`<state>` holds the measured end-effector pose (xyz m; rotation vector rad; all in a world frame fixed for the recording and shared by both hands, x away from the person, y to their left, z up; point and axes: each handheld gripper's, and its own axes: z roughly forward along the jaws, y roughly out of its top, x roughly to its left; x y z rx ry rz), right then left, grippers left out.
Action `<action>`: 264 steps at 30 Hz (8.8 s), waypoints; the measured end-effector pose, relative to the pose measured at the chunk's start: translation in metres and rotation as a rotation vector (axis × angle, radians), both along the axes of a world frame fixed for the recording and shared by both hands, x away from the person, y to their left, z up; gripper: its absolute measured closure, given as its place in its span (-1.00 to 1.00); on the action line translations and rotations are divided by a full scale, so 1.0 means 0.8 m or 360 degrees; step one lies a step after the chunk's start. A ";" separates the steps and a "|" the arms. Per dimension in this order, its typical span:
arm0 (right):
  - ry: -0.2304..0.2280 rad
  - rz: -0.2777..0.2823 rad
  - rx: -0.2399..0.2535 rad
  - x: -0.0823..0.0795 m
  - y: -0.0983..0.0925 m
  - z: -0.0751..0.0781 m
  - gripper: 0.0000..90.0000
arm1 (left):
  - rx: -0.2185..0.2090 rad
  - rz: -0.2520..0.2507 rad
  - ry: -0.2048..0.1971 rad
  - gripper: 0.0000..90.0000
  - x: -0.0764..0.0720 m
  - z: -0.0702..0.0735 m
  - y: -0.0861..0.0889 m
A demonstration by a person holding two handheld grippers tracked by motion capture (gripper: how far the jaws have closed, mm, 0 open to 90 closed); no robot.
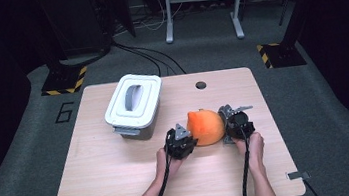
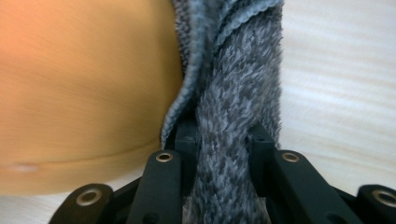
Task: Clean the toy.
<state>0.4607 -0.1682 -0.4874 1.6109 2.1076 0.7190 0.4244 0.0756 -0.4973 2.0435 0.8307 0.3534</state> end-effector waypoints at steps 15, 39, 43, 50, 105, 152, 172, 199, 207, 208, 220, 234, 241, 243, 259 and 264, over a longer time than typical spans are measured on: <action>-0.0135 -0.0040 0.0066 -0.026 -0.015 0.028 0.61 | -0.0011 0.0011 0.0007 0.74 0.002 -0.001 0.003; -0.0376 0.0325 0.0014 -0.061 0.069 0.085 0.60 | -0.0014 0.0029 0.0013 0.73 0.006 0.001 0.001; -0.0386 0.0348 -0.0028 -0.061 0.083 0.082 0.60 | -0.0004 0.0023 0.0009 0.73 0.006 0.002 0.002; -0.0378 0.0375 -0.0105 -0.056 0.096 0.071 0.61 | -0.0004 0.0019 0.0023 0.73 0.008 0.001 0.003; -0.0029 -0.0049 -0.0018 -0.005 0.004 -0.013 0.61 | 0.0018 0.0026 0.0014 0.82 0.008 -0.003 0.001; -0.0291 0.0089 -0.0106 -0.036 0.033 0.045 0.60 | 0.0036 0.0013 -0.0002 0.82 0.006 -0.004 -0.002; -0.0070 -0.0051 -0.0014 -0.013 -0.003 -0.001 0.60 | 0.0029 0.0023 0.0001 0.82 0.007 -0.006 0.002; -0.0326 0.0179 -0.0099 -0.032 0.053 0.059 0.61 | -0.0018 0.0045 -0.0005 0.29 0.011 -0.004 0.007; -0.0311 0.0160 -0.0092 -0.026 0.050 0.057 0.61 | 0.0079 0.0093 -0.0026 -0.12 0.017 -0.010 0.003; -0.0315 0.0155 -0.0089 -0.025 0.050 0.056 0.61 | 0.0082 0.0088 -0.0022 -0.14 0.019 -0.012 0.002; -0.0314 0.0160 -0.0074 -0.022 0.048 0.055 0.61 | 0.0195 0.0101 -0.0111 0.27 0.020 -0.017 -0.013; -0.0419 0.0217 -0.0017 -0.054 0.047 0.080 0.62 | 0.0027 0.0087 0.0057 0.62 0.014 -0.006 -0.003; -0.0444 0.0323 -0.0020 -0.069 0.069 0.090 0.61 | 0.0019 0.0034 0.0098 0.62 0.007 0.003 -0.002; -0.0434 0.0356 -0.0034 -0.068 0.078 0.087 0.61 | 0.0018 0.0037 0.0095 0.62 0.004 0.003 -0.003; -0.0402 0.0299 -0.0060 -0.055 0.075 0.067 0.61 | 0.0032 0.0042 0.0093 0.62 0.007 -0.002 -0.003; -0.0396 0.0255 -0.0049 -0.054 0.064 0.065 0.61 | 0.0026 0.0044 0.0090 0.62 0.007 -0.004 -0.003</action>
